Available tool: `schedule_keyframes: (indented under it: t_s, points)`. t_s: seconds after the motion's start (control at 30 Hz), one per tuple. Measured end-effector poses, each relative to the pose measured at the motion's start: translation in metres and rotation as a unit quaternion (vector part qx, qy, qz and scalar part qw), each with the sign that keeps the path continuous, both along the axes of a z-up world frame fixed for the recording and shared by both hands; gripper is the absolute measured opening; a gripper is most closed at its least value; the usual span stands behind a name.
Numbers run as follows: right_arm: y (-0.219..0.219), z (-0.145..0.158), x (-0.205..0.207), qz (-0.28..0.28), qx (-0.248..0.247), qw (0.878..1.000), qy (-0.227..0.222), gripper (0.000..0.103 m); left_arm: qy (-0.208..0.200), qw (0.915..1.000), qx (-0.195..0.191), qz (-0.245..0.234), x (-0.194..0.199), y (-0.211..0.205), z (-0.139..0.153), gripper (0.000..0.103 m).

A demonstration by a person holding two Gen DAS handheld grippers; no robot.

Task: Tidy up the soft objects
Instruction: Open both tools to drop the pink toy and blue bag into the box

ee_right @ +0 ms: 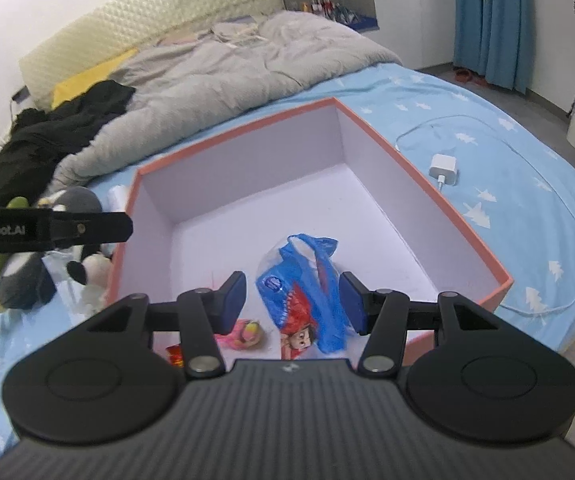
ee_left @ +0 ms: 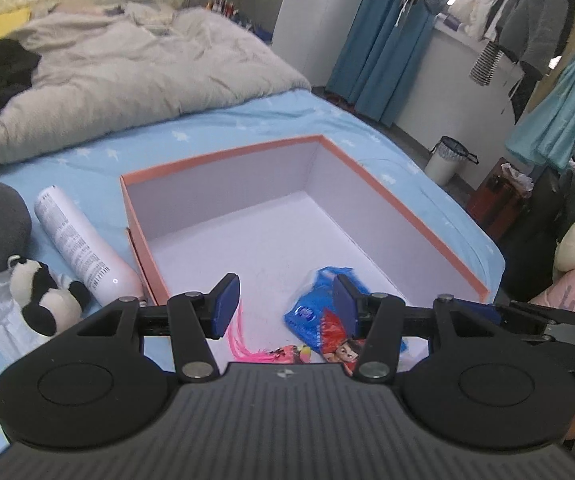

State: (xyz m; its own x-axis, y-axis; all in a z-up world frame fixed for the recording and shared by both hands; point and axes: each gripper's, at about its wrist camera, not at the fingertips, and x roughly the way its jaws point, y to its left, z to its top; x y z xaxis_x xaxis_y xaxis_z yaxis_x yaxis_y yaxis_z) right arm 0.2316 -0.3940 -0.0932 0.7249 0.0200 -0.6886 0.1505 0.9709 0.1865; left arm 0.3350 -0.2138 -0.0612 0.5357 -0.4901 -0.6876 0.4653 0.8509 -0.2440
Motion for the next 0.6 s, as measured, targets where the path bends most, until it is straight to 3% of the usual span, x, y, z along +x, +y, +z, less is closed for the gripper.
schedule_keyframes:
  t_s: [0.6]
  points:
    - [0.039, 0.019, -0.064, 0.025, 0.006, 0.996, -0.08, 0.054, -0.05, 0.9985, -0.018, 0.015, -0.08, 0.047, 0.014, 0.058]
